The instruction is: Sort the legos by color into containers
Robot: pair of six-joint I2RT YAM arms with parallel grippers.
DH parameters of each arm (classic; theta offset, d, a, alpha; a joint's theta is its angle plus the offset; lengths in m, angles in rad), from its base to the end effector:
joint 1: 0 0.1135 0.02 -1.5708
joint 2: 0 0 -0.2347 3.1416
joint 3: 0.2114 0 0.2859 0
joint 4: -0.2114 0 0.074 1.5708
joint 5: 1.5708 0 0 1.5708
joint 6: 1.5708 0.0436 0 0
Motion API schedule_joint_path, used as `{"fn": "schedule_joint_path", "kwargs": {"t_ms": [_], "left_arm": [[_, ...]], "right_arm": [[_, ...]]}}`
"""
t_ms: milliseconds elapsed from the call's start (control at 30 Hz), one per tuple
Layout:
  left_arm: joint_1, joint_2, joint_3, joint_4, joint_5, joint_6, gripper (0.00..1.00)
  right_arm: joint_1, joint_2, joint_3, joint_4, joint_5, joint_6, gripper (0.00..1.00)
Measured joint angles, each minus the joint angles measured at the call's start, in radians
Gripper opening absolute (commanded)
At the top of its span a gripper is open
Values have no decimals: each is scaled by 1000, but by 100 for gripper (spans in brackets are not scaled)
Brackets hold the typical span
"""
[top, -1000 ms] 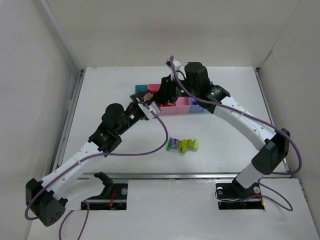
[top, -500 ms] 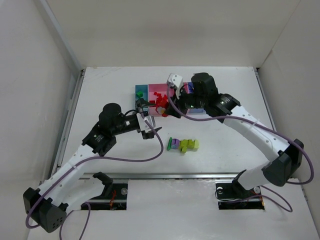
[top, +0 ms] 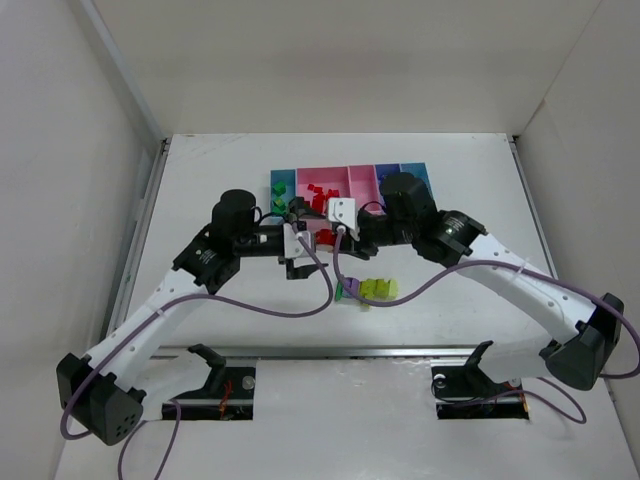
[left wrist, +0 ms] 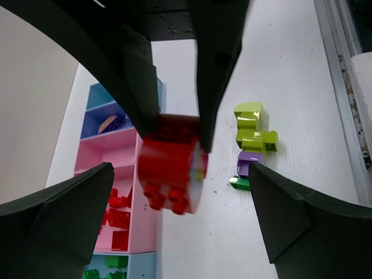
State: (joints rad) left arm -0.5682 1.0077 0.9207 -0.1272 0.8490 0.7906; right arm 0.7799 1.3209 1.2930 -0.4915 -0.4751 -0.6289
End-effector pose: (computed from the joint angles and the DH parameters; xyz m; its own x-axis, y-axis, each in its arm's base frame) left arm 0.2174 -0.1776 0.3256 0.5661 0.1958 -0.8007 0.8123 0.0328 0.5823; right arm 0.2284 0.2539 0.3371 0.2485 -0.4899 -0.8356 -0.9416 0.0801 -0.3271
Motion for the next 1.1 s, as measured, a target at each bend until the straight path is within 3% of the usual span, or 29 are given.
{"fn": "schedule_joint_path", "kwargs": {"t_ms": [33, 133, 167, 267, 300, 400, 467, 833, 1000, 1100], "left_arm": [[0, 10, 10, -5, 3, 3, 100], [1, 37, 27, -6, 8, 7, 87], [1, 41, 29, -8, 8, 8, 74], [1, 48, 29, -15, 9, 13, 49], [1, 49, 29, -19, 8, 14, 35], [1, 49, 29, -34, 3, 21, 20], [1, 49, 29, -38, 0, 23, 2], [26, 48, 9, 19, -89, -47, 0], [180, 46, -5, 92, -228, -140, 0], [218, 38, -13, 130, -269, -181, 0]], "right_arm": [[12, 0, 0, -4, 3, -11, 0], [35, 4, 0, -21, 11, -35, 0], [38, 6, 0, -25, 14, -39, 0], [40, 6, 0, -24, 24, -50, 0], [40, 6, 0, -24, 26, -52, 0], [40, 6, -2, -24, 30, -60, 0], [40, 6, -5, -21, 31, -64, 0], [24, 7, -59, 77, 96, -82, 0], [-122, 21, -105, 101, 87, -49, 0], [-174, 85, -86, 112, 85, -24, 0]]}}
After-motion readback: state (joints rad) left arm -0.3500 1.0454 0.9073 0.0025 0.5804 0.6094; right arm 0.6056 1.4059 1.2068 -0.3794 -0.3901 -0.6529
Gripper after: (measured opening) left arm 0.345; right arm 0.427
